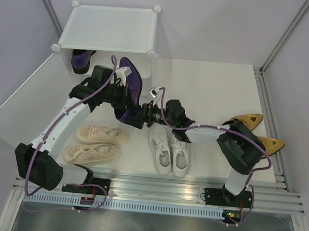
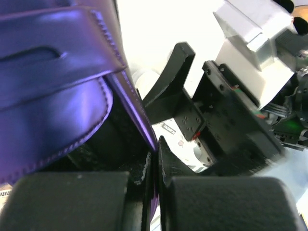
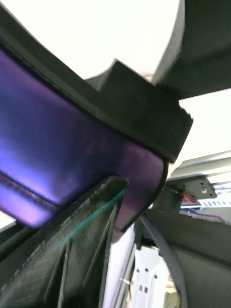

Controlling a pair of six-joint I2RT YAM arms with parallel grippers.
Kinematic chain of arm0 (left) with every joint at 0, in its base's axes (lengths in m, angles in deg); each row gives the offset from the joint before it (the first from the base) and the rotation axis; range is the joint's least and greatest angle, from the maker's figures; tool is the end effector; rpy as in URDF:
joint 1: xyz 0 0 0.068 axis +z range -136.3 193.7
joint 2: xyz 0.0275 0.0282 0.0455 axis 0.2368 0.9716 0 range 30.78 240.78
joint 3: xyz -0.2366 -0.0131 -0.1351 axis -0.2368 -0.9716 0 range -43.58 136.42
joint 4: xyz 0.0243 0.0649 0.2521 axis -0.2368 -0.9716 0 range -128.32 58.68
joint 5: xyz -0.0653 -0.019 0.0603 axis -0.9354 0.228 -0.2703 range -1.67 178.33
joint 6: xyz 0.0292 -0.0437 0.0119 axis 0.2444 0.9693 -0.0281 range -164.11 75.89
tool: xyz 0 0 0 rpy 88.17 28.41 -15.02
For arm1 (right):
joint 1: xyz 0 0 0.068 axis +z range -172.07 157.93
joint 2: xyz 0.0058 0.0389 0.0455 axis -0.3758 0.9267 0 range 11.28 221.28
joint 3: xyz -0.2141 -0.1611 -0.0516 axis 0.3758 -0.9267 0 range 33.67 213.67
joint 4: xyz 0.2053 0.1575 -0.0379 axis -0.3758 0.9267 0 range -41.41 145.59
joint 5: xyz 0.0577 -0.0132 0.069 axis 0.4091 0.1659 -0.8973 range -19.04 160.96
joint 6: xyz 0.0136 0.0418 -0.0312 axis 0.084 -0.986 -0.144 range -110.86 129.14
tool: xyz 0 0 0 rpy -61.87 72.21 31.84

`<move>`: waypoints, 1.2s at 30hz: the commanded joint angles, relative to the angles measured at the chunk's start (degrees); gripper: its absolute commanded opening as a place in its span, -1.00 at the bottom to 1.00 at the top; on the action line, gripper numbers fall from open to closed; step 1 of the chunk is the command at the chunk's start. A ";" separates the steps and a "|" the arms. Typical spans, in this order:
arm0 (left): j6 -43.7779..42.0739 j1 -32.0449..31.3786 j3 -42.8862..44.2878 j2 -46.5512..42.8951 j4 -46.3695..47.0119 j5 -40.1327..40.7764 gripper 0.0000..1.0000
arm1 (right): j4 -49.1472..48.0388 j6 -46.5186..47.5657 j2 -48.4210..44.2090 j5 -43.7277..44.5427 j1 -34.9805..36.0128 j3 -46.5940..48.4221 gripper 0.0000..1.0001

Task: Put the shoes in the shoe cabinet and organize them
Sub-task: Place the shoe in the shoe cabinet.

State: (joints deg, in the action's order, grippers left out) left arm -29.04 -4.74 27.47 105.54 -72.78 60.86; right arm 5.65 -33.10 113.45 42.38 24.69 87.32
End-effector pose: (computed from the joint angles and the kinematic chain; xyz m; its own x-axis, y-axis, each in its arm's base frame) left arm 0.2541 -0.1020 0.3374 -0.8028 0.0245 -0.5957 0.3939 0.7718 -0.4992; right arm 0.2533 0.2940 0.2175 -0.6987 0.1187 -0.7055 -0.6702 0.2363 0.7035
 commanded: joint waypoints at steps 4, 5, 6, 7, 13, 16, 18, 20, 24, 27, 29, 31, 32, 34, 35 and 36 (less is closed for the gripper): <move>-2.94 -0.28 4.97 1.79 4.36 -0.32 -0.95 | -6.02 -2.41 3.91 1.77 0.17 6.03 0.22; -3.20 -0.28 5.24 2.23 4.36 0.12 -0.96 | -6.10 -2.84 4.52 2.03 0.08 6.64 0.15; -3.38 -0.28 5.59 2.49 4.36 0.74 -0.96 | -6.11 -3.02 4.88 2.30 0.08 6.99 0.11; -3.55 -0.28 6.12 2.76 4.19 1.96 -0.96 | -6.11 -3.03 5.05 2.39 0.00 7.26 0.02; -4.87 0.07 7.53 4.07 3.83 7.59 -0.96 | -6.54 -4.08 6.37 3.00 -1.41 9.28 -0.13; -5.14 0.33 8.93 5.04 3.83 9.44 -0.95 | -6.81 -5.04 7.51 3.00 -2.02 10.77 -0.15; -5.14 0.33 9.81 5.65 3.75 10.41 -0.95 | -6.98 -5.57 8.48 2.91 -2.38 12.09 -0.16; -5.31 0.42 11.04 7.15 3.83 11.81 -0.95 | -7.25 -6.53 9.44 3.00 -2.73 13.49 -0.16; -4.79 0.42 13.15 10.22 3.83 13.49 -0.94 | -8.73 -9.08 11.81 2.92 -3.26 16.04 -0.17; -4.09 0.33 14.38 12.86 4.10 14.01 -0.92 | -9.79 -11.19 13.23 2.48 -3.87 17.80 -0.17; -3.65 0.42 15.17 13.74 4.36 14.81 -0.92 | -9.97 -11.72 13.67 2.47 -4.05 18.68 -0.17; -3.38 0.42 16.31 15.06 4.54 16.03 -0.92 | -9.97 -12.25 14.20 2.56 -4.48 19.04 -0.15; -3.38 0.42 16.58 15.50 4.71 16.47 -0.92 | -10.15 -12.51 14.28 2.48 -4.57 19.30 -0.14; -3.29 0.33 17.11 16.38 4.98 17.96 -0.92 | -10.50 -13.48 14.64 2.65 -4.92 19.30 -0.14; -3.29 0.42 17.20 16.64 5.15 18.06 -0.83 | -10.76 -13.83 14.98 2.74 -5.10 19.48 -0.13; -3.47 0.42 17.28 17.17 5.50 18.23 -0.72 | -11.11 -14.27 15.07 2.74 -5.19 19.48 -0.13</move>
State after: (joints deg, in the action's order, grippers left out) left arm -33.09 -3.84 42.05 121.17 -71.86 76.49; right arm 3.99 -44.31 129.05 43.23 19.82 102.75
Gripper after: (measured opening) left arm 0.104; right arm 0.574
